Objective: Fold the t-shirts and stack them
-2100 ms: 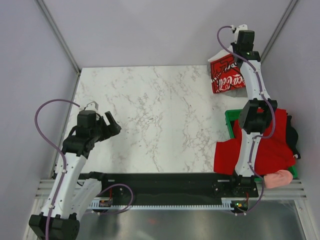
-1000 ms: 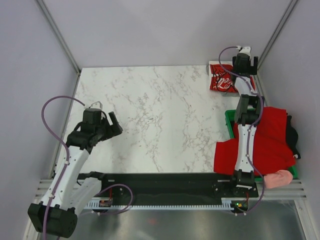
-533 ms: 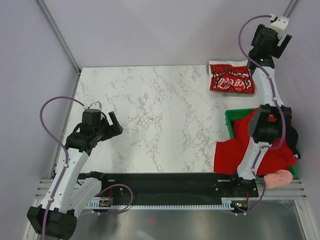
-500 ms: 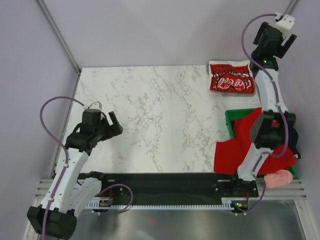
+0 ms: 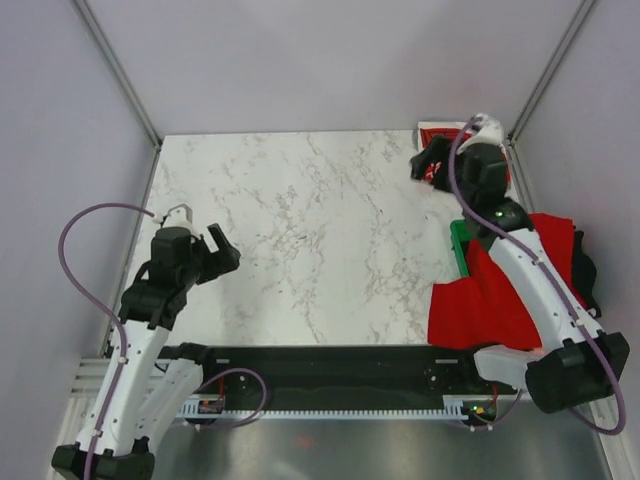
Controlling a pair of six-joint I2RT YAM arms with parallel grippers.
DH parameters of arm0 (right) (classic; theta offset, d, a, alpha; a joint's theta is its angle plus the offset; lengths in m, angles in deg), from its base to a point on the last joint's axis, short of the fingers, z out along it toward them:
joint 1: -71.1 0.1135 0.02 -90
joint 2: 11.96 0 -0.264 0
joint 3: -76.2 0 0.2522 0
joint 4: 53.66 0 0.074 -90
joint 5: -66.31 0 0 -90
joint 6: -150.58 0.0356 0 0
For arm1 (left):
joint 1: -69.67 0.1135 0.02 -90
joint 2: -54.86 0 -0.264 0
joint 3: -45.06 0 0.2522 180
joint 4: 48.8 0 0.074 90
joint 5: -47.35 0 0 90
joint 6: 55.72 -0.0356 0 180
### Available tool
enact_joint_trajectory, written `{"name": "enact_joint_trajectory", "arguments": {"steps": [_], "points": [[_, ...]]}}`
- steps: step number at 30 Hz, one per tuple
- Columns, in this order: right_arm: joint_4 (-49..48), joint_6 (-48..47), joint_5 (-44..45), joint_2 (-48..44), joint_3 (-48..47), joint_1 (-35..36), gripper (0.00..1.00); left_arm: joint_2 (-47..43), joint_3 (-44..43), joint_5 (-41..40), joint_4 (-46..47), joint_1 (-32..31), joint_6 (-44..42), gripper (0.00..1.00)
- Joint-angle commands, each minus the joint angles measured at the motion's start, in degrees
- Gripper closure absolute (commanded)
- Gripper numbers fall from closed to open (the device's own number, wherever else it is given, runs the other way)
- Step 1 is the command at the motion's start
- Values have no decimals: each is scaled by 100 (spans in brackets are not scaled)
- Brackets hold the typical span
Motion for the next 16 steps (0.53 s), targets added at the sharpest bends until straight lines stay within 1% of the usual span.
{"name": "enact_joint_trajectory", "arguments": {"steps": [1,2,3,5,6,8,12,14,16], "points": [[867,641,-801,-644,1156,890,2,-521,82,-427,305,-9,-241,4],[658,1034,-749,-819,1447,1319,2,-540,65,-540,305,-9,-250,4],[517,1186,-705,-986,1972,1523,2,-523,65,-567,305,-17,-241,4],[471,1450,-600,-1382,2292,1997,2,-383,47,-507,288,-17,-259,6],[550,1521,-303,-1601,2467,2130,2,-347,38,-489,279,-17,-276,6],[708,1653,-142,-1822,2626,2359,2,-286,29,-454,270,-17,-268,6],[1016,1654,69,-2244,2759,2378,2,-215,21,-330,287,-17,-276,6],[1190,1584,60,-2219,2707,2395,2,-163,21,-330,279,-17,-276,7],[1481,1408,148,-2035,2461,2386,2,-84,3,-304,270,-17,-285,7]]}}
